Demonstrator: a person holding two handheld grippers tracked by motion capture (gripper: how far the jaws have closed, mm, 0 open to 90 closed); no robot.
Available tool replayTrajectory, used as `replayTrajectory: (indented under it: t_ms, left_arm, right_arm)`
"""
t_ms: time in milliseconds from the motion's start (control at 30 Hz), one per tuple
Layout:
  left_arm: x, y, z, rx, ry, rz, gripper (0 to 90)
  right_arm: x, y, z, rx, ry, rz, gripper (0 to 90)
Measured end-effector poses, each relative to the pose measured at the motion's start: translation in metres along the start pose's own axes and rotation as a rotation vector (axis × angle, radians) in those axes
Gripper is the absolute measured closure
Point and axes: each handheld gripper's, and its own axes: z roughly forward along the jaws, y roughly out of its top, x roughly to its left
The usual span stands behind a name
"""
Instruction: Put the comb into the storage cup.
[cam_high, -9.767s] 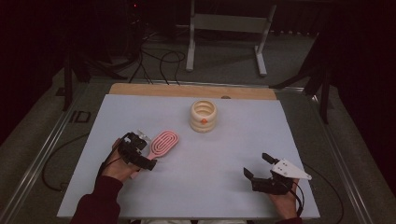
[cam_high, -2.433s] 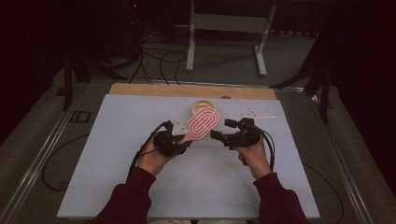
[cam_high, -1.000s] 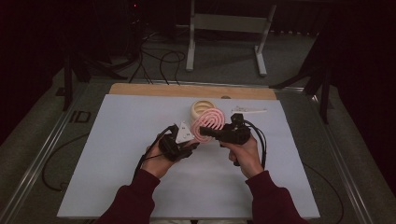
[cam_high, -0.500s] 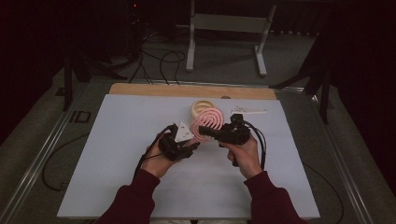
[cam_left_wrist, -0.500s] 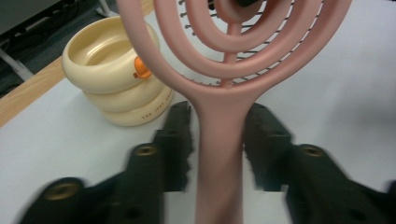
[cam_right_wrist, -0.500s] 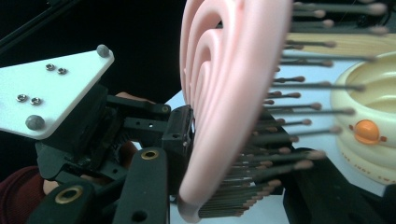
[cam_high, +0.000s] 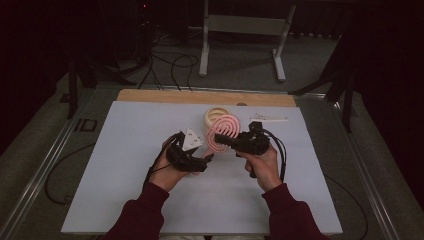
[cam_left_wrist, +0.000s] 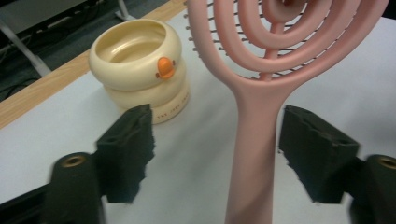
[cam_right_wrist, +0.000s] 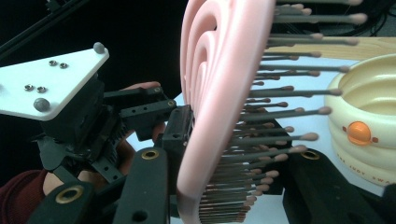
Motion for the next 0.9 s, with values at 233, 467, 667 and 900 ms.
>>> replayTrajectory:
  t_ms: [233,467,667,900]
  left_arm:
    - [0.002,-0.006,-0.005,-0.015,0.009,-0.032,15.3]
    - [0.006,-0.014,-0.01,-0.023,0.018,-0.055,15.1]
    - [0.009,-0.019,-0.016,-0.029,0.037,-0.062,13.7]
    - [0.012,-0.027,-0.023,-0.038,0.042,-0.081,11.1]
  right_arm:
    - [0.0,0.0,0.0,-0.009,-0.003,0.0,63.7]
    - [-0.001,0.001,-0.001,-0.023,-0.004,0.007,63.7]
    - [-0.002,0.001,-0.002,-0.032,-0.002,0.013,63.7]
    - [-0.004,0.002,-0.002,-0.046,-0.005,0.021,63.8]
